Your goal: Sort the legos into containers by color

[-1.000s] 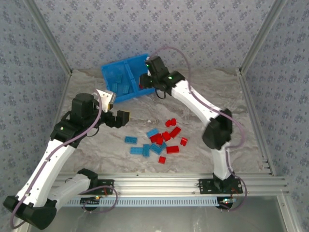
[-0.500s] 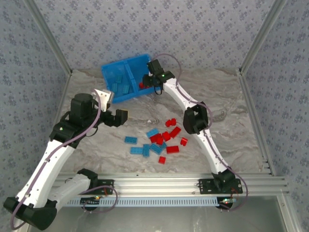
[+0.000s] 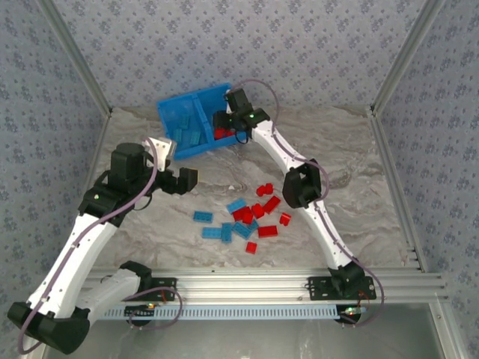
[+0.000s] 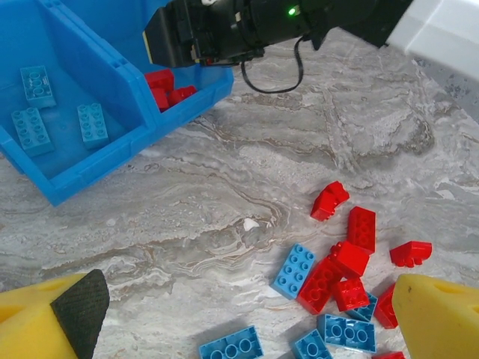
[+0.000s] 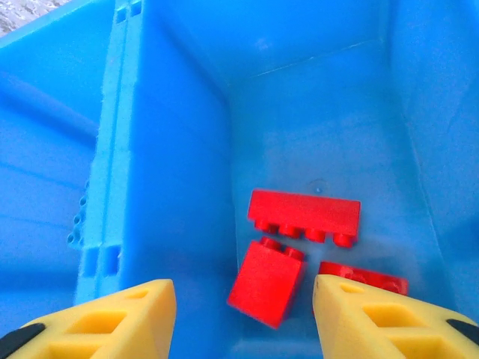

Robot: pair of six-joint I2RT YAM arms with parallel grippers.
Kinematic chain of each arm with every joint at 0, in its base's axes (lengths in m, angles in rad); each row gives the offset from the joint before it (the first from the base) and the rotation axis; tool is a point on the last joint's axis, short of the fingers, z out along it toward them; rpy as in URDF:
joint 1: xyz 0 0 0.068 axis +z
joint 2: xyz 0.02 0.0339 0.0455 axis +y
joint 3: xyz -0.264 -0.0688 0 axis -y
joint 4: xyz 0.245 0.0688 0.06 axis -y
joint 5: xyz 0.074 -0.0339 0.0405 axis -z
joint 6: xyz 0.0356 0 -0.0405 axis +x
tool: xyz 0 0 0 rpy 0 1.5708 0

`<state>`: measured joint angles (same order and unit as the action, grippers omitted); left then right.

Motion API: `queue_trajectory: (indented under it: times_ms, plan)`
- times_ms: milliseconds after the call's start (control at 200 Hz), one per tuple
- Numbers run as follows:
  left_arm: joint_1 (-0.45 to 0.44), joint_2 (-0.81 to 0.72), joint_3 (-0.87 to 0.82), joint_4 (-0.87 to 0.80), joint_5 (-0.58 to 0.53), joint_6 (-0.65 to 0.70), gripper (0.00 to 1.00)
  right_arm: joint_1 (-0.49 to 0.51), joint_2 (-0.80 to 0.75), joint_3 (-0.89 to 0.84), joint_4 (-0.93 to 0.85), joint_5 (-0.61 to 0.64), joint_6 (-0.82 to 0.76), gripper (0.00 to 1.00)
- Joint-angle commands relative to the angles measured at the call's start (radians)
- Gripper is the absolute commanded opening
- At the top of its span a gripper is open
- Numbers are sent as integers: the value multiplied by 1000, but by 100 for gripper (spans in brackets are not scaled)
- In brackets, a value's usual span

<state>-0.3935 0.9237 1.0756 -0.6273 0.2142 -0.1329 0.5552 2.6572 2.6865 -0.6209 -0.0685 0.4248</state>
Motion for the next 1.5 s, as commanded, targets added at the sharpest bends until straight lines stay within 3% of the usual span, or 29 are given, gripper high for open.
queue_trajectory:
  times_ms: [0,165,310,460,615,794,879,1059,1339,1494]
  plan:
    - [1,27,1,2,-39,-74,99,11,-223,-66,-86,-1,0,55]
    - [-72,38,-61,-30,-180,-340,99,32,-592,-486,-71,29,-41,62]
    - [-183,37,-176,-27,-273,-514,99,67,-942,-968,100,47,-52,73]
    - [-240,85,-275,42,-223,-519,99,103,-1218,-1322,158,59,-20,81]
    - [-272,248,-273,45,-213,-448,99,125,-1405,-1596,223,71,51,87]
    - [-311,460,-223,70,-291,-414,99,121,-1462,-1661,193,77,104,90]
    - [-314,541,-214,99,-318,-429,99,120,-1458,-1655,168,96,111,100]
    - [-316,621,-229,152,-356,-462,99,107,-1444,-1643,151,87,107,100]
    - [-317,613,-239,145,-367,-489,68,102,-1437,-1638,145,97,126,100]
    - [-317,568,-201,100,-375,-490,65,102,-1444,-1625,120,110,131,100]
